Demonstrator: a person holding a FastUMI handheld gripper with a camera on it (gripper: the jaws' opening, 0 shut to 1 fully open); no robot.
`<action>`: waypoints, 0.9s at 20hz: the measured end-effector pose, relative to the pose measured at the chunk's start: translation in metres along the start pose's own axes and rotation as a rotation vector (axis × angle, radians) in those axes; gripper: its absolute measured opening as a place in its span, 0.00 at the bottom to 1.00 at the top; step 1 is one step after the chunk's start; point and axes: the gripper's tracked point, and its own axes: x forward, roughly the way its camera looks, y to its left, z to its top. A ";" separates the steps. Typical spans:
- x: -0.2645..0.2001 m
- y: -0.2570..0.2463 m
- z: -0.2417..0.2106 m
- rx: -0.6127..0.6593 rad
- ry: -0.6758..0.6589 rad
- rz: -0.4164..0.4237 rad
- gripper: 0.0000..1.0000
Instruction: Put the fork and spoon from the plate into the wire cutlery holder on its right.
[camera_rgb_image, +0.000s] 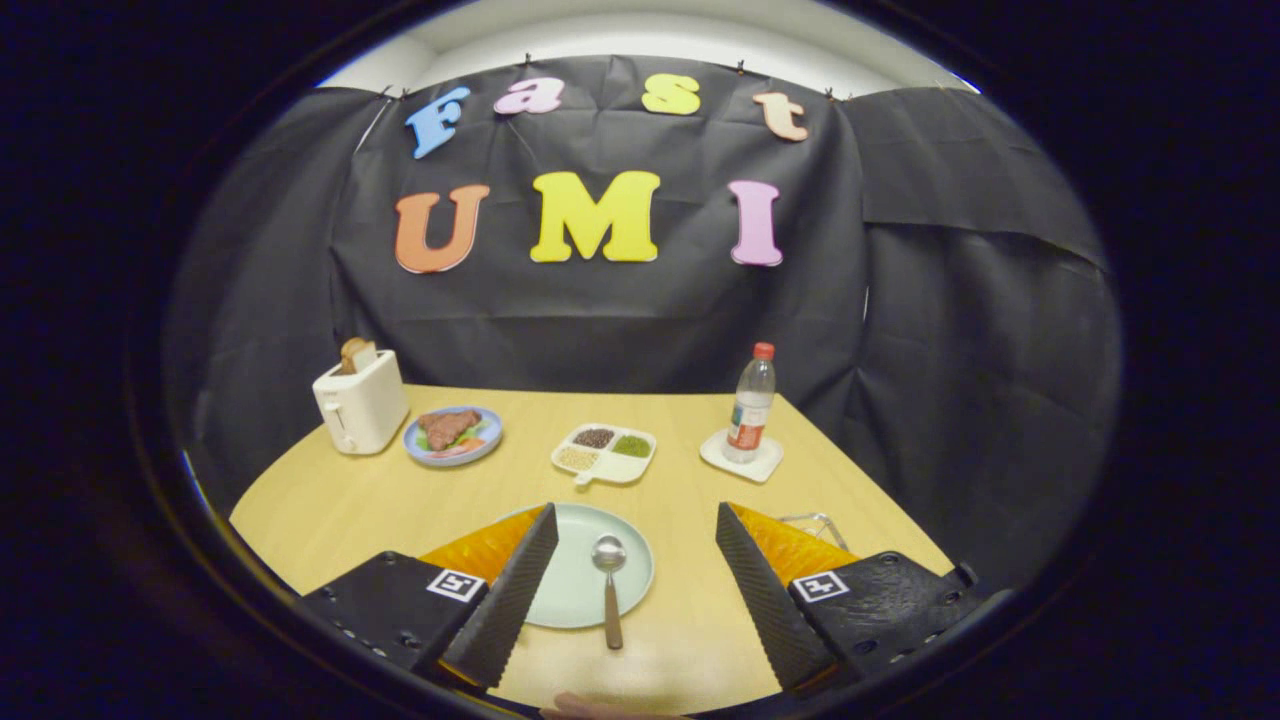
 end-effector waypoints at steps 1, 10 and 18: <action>0.009 0.002 -0.008 -0.005 0.027 0.005 0.96; 0.070 0.028 -0.060 -0.031 0.318 0.117 0.96; 0.104 0.032 -0.102 -0.057 0.562 0.121 0.90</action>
